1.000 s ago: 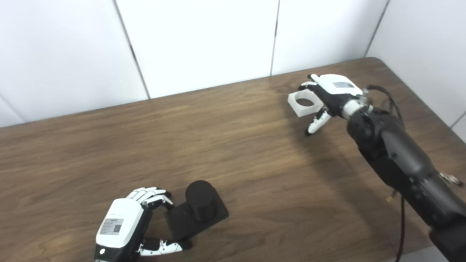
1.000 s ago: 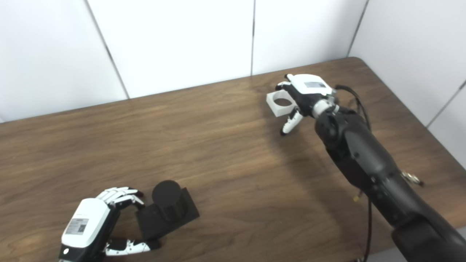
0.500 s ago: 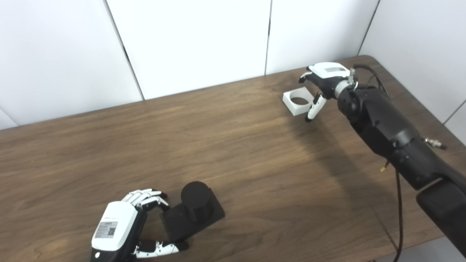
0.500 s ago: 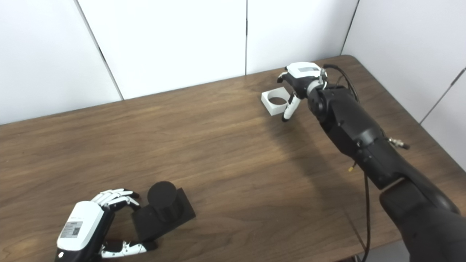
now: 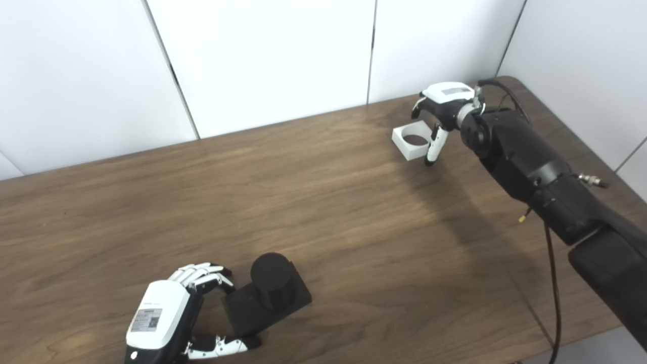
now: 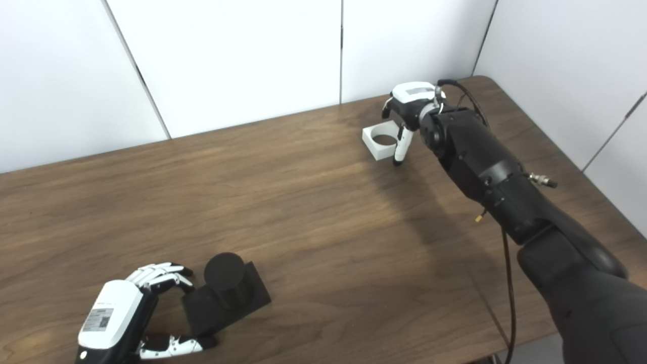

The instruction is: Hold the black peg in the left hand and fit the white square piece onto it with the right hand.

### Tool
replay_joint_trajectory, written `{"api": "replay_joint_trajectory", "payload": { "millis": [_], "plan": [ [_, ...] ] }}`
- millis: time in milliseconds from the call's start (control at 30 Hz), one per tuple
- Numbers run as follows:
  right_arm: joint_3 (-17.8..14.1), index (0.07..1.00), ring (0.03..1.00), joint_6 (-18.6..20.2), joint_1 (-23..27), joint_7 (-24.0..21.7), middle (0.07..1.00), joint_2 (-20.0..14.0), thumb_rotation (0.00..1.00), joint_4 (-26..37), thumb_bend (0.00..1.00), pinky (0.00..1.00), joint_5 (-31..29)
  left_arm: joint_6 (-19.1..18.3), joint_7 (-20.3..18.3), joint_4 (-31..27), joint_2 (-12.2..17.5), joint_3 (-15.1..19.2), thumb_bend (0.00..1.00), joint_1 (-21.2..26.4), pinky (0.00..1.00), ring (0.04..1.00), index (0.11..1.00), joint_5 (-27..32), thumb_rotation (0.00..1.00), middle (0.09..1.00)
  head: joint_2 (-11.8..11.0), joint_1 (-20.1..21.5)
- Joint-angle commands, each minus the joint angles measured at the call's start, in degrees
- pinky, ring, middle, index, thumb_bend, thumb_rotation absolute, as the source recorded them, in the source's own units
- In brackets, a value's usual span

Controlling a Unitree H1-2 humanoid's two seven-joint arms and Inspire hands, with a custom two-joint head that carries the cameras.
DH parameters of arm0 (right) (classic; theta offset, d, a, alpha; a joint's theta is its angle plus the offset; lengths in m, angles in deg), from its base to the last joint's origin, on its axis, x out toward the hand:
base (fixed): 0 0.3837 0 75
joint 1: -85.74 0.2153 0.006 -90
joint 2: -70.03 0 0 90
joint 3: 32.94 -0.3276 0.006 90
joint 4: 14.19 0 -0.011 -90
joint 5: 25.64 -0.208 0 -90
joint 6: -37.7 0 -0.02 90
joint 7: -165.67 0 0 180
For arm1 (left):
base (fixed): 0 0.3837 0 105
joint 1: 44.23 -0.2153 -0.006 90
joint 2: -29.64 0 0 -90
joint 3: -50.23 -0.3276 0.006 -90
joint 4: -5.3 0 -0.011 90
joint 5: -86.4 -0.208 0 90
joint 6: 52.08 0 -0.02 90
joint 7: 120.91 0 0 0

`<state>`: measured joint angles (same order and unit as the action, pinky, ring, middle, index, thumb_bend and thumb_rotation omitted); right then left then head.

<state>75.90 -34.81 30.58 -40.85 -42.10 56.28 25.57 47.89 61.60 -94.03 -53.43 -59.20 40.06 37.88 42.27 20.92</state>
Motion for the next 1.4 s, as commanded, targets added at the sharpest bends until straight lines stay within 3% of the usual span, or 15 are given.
{"api": "replay_joint_trajectory", "payload": {
  "millis": [0,767,1000,1233,1300,1367],
  "plan": [
    [-0.4,0.762,1.0,-0.8,4.0,2.3,0.954,-2.5,0.15,0.2,0.92,1.0,1.0,-2.1,-3.5,1.5,1.7,0.2,0.52,-2.4,0.78,0.764,0.487,-0.7,0.05,0.725,0.1,-0.1],
    [0.4,0.682,0.968,-3.5,2.9,5.5,0.868,-1.6,0.16,-0.9,0.85,1.0,-0.3,-4.2,-6.8,-1.4,0.4,0.4,0.52,-2.8,0.8,0.78,0.487,-1.1,0.05,0.734,1.1,-1.6],
    [0.3,0.69,0.955,-4.2,2.0,7.3,0.859,-1.5,0.17,-1.2,0.85,0.97,-0.4,-3.5,-6.1,-2.1,0.3,0.3,0.52,-2.8,0.8,0.776,0.487,-1.0,0.05,0.731,1.2,-2.2],
    [0.3,0.635,0.923,-4.2,1.4,8.1,0.833,-1.2,0.13,-1.3,0.81,0.93,-0.3,-4.0,-6.4,-2.9,0.1,0.3,0.52,-2.9,0.81,0.778,0.487,-1.0,0.05,0.732,1.4,-2.4],
    [-0.2,0.522,0.916,-4.8,1.0,9.3,0.822,-0.9,0.14,-1.3,0.58,0.92,-1.0,-3.9,-6.3,-2.9,0.1,0.3,0.52,-2.9,0.81,0.777,0.487,-0.9,0.05,0.731,1.4,-2.4],
    [-0.8,0.497,0.887,-5.9,0.5,11.0,0.789,-0.8,0.14,-1.5,0.54,0.89,-2.0,-3.8,-6.3,-2.9,0.0,0.4,0.52,-2.8,0.81,0.776,0.487,-0.7,0.05,0.731,1.5,-2.6]
  ]
}}
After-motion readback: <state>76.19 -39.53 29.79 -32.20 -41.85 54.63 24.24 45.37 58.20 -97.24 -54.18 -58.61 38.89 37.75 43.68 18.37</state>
